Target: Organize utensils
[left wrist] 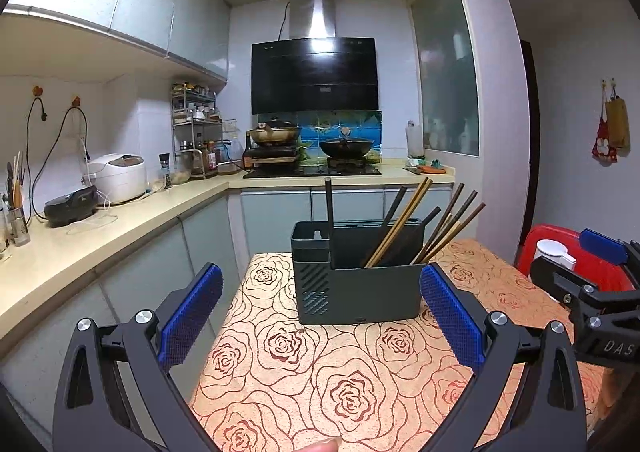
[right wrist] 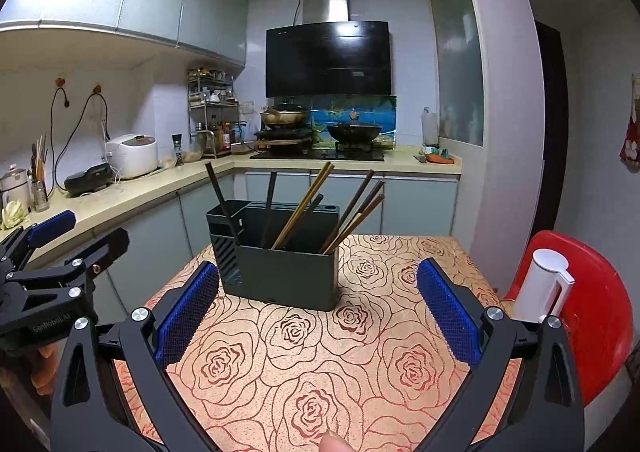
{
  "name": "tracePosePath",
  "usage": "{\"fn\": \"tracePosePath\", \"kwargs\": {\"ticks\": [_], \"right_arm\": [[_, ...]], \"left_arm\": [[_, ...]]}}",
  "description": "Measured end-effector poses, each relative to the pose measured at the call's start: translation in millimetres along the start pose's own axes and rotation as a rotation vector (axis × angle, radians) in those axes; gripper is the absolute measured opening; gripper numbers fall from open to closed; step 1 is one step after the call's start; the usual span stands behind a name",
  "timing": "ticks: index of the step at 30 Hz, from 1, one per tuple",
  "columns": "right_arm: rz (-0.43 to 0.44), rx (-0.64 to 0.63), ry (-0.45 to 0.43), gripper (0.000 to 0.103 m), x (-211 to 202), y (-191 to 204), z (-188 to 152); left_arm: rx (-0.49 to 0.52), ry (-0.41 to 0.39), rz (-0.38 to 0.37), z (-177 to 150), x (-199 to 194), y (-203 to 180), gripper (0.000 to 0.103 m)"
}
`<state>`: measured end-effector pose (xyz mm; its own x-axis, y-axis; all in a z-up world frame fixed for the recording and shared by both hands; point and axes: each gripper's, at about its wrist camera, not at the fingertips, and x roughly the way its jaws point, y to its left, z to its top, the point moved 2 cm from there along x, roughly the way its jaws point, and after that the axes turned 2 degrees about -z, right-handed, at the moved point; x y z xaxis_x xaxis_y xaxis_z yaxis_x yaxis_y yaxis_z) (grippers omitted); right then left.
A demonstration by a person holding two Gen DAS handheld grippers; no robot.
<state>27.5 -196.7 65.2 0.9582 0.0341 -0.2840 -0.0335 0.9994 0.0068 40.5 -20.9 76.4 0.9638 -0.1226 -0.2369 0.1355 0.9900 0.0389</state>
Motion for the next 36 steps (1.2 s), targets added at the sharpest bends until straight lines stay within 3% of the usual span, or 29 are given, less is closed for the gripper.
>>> {"fn": "tracePosePath", "kwargs": {"ticks": [36], "right_arm": [[-0.020, 0.030, 0.022, 0.096, 7, -15, -4]], "left_arm": [[-0.004, 0.023, 0.001, -4, 6, 3, 0.096]]}}
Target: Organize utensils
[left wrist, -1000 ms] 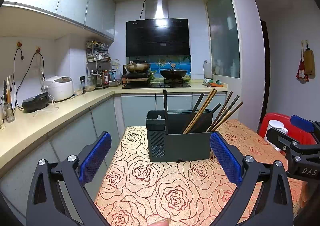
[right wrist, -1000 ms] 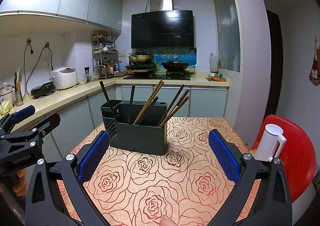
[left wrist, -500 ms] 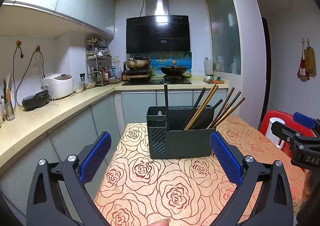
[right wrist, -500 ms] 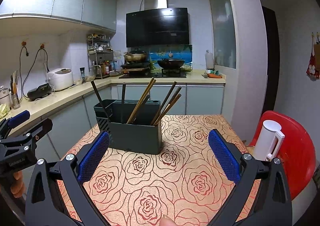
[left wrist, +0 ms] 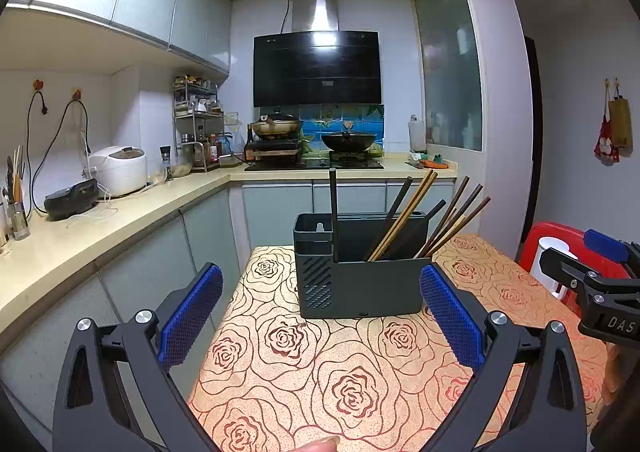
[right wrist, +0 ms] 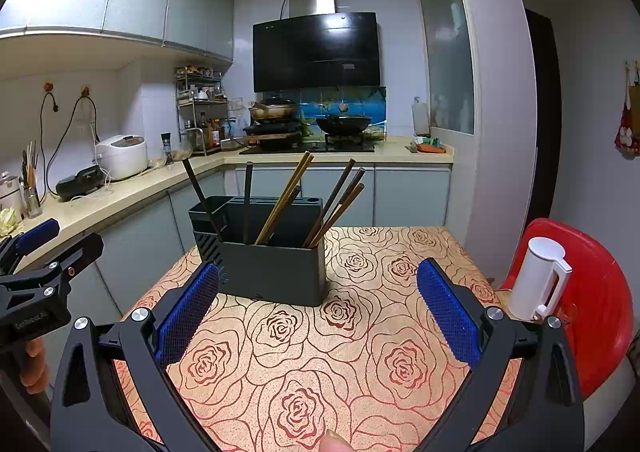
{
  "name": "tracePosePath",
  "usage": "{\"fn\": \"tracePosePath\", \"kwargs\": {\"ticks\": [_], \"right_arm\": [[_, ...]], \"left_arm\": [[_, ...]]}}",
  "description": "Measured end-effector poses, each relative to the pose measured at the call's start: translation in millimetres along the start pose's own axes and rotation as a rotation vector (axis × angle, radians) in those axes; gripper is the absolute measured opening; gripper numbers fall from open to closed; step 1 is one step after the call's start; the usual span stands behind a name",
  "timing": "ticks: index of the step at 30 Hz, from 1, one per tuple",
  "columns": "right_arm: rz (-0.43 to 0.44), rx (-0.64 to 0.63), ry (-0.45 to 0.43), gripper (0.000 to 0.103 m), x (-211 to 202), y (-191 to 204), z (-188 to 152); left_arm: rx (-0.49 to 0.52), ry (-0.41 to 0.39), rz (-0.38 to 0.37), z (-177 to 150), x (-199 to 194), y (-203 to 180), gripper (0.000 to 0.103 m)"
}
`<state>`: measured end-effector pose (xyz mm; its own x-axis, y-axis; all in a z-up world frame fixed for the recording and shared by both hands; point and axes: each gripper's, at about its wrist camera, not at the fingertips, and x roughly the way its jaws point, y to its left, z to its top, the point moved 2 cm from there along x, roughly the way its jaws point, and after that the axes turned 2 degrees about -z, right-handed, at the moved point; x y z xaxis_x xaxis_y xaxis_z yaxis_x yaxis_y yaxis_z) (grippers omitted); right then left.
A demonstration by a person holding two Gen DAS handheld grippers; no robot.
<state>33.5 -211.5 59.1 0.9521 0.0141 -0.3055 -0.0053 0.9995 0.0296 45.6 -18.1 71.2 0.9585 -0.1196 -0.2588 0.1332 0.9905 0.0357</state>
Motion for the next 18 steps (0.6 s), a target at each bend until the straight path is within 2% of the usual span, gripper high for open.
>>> {"fn": "tracePosePath", "kwargs": {"ticks": [18], "right_arm": [[0.000, -0.001, 0.002, 0.096, 0.7, 0.6, -0.2]], "left_arm": [[-0.003, 0.006, -0.003, -2.5, 1.0, -1.0, 0.096]]}}
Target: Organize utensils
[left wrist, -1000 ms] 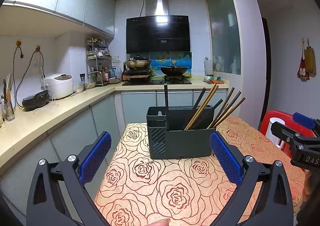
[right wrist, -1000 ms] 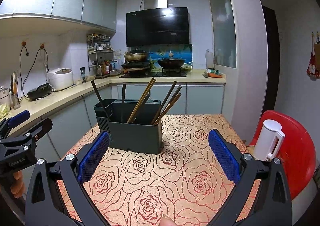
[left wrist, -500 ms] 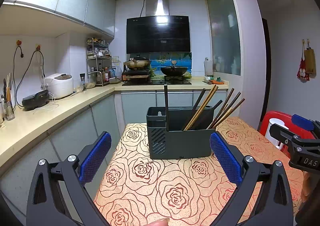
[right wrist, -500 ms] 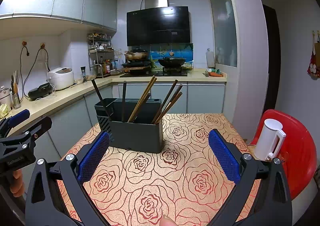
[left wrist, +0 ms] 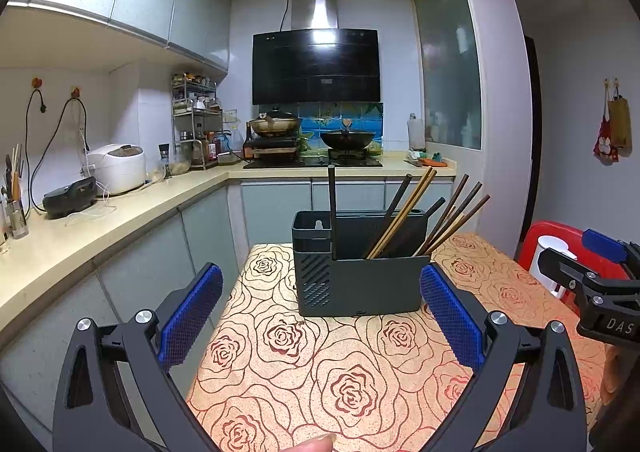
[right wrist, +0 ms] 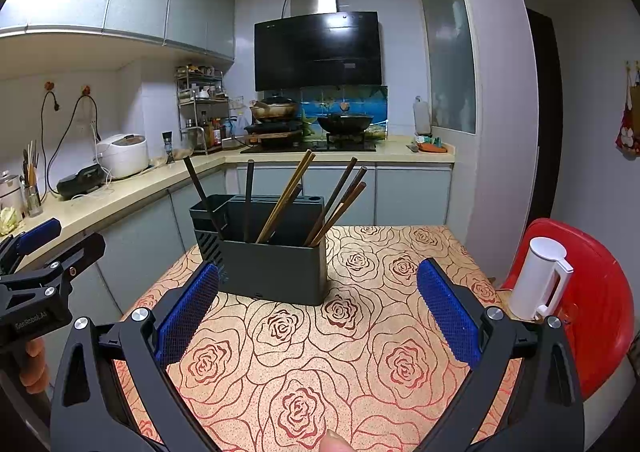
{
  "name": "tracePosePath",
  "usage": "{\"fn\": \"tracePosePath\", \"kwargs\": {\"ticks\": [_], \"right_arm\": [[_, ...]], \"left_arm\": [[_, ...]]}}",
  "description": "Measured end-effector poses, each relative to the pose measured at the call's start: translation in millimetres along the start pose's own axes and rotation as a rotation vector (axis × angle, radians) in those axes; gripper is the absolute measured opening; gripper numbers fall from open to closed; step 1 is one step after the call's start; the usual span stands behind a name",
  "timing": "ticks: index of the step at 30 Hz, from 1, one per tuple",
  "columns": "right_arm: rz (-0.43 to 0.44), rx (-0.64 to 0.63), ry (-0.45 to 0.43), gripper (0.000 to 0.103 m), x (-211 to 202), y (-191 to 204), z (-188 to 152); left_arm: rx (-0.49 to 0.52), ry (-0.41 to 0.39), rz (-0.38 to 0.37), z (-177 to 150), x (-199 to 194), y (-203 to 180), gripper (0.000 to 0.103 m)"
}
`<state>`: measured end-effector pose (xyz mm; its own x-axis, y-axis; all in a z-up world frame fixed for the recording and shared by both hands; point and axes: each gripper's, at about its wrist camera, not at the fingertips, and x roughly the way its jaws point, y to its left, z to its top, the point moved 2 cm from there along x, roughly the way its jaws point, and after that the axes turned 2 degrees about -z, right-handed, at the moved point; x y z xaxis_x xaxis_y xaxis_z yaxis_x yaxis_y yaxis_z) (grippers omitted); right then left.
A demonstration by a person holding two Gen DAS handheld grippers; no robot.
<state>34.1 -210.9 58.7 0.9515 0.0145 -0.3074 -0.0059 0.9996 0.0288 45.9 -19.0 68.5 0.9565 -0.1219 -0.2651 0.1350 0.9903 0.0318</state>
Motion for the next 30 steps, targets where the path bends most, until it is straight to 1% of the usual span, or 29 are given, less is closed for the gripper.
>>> {"fn": "tracePosePath", "kwargs": {"ticks": [18, 30], "right_arm": [[0.006, -0.001, -0.001, 0.096, 0.6, 1.1, -2.1], [0.011, -0.005, 0.005, 0.096, 2.7, 0.6, -4.8]], "left_arm": [[-0.002, -0.002, 0.004, -0.4, -0.6, 0.5, 0.096], [-0.011, 0.000, -0.011, -0.6, -1.1, -0.1, 0.096]]}}
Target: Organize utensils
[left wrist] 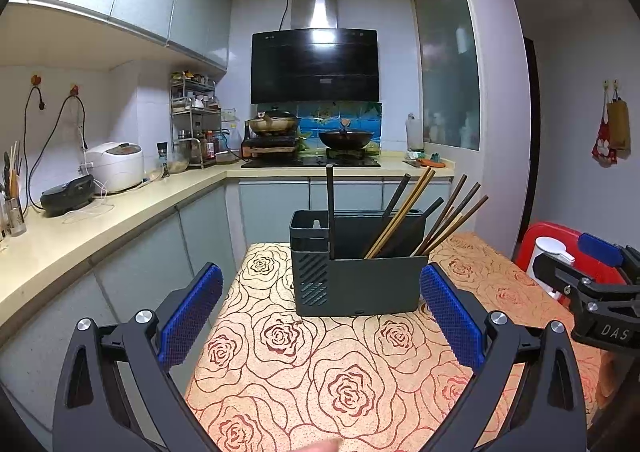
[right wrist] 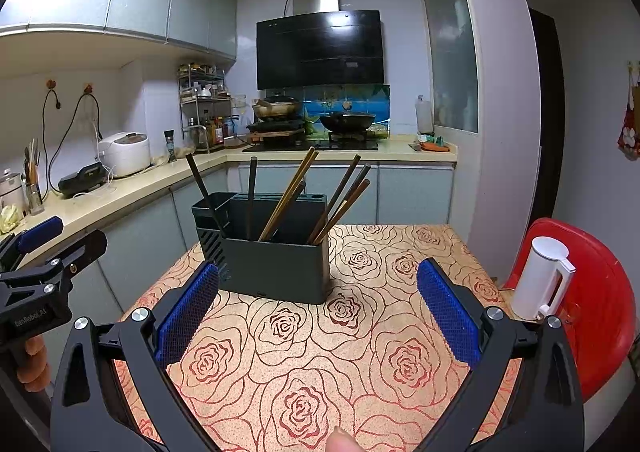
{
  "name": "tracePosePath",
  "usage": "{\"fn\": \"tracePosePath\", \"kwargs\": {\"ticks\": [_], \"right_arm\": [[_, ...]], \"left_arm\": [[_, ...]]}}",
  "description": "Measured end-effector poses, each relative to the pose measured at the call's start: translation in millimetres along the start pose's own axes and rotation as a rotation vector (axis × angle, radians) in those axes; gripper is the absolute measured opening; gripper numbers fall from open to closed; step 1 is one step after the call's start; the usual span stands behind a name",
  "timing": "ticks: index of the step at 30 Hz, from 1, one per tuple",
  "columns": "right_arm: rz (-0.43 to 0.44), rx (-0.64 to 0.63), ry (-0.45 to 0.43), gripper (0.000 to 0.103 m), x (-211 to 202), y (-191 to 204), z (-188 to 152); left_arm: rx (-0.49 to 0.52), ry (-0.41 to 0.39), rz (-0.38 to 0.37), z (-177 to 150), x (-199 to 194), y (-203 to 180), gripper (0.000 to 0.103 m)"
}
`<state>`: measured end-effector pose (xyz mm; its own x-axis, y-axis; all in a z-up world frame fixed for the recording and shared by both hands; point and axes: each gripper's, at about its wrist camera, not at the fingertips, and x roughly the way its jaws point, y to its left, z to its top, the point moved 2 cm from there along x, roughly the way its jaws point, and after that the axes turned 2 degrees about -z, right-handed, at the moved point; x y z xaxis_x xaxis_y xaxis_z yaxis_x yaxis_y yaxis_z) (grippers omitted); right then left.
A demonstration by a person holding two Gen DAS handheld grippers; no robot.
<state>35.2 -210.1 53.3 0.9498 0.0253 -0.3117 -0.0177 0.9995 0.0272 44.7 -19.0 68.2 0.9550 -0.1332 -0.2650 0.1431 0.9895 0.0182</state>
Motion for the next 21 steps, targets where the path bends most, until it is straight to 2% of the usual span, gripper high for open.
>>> {"fn": "tracePosePath", "kwargs": {"ticks": [12, 21], "right_arm": [[0.007, -0.006, 0.017, 0.096, 5, 1, -3], [0.013, -0.009, 0.026, 0.096, 7, 4, -6]], "left_arm": [[-0.030, -0.009, 0.004, 2, 0, 7, 0.096], [-0.040, 0.018, 0.045, 0, 4, 12, 0.096]]}}
